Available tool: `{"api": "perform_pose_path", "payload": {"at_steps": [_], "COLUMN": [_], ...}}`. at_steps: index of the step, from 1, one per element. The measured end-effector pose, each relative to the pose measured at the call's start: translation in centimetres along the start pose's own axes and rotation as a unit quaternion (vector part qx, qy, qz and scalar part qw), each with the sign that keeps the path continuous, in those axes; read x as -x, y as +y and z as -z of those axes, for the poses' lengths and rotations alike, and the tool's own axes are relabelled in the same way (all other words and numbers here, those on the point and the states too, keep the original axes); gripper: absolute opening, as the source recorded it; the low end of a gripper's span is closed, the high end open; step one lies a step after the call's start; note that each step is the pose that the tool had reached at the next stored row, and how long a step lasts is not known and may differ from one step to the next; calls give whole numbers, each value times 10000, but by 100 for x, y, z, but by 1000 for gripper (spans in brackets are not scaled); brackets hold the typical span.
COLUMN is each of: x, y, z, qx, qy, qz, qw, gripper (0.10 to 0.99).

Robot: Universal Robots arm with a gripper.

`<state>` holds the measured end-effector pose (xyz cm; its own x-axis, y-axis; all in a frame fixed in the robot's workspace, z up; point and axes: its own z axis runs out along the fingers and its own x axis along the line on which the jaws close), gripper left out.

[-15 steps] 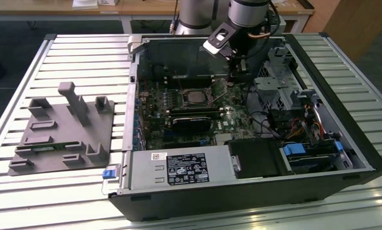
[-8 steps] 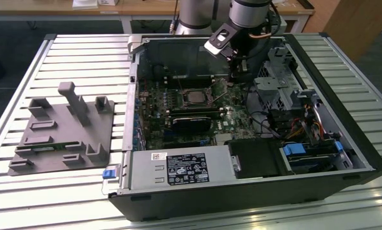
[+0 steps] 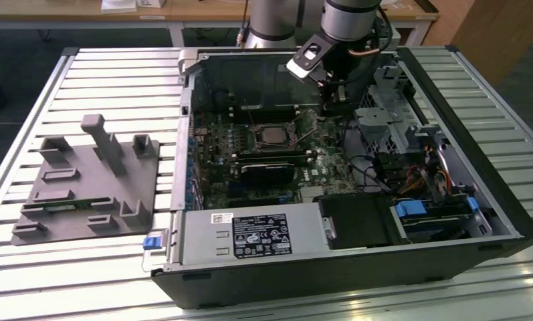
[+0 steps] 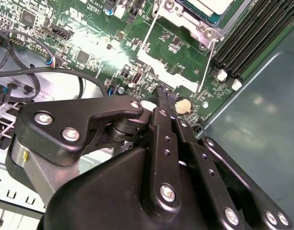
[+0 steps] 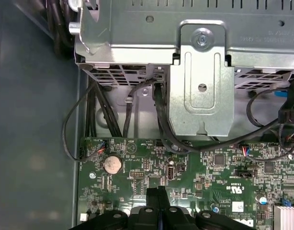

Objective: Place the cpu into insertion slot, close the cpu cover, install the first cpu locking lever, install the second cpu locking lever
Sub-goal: 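Close the cpu cover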

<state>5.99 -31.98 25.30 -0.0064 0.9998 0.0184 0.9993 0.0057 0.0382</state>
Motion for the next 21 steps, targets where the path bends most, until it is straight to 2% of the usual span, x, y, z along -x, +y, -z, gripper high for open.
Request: {"api": "perform_pose_path", "payload": {"at_steps": [9, 13, 21], "x": [-9, -8, -9], "y": [16, 10, -115], "z": [-86, -102, -98], "qx": [-50, -68, -68], "qy": [-1, -1, -1], "qz": [-1, -2, -1], "qw": [10000, 10000, 10000], "gripper": [106, 106, 106]}}
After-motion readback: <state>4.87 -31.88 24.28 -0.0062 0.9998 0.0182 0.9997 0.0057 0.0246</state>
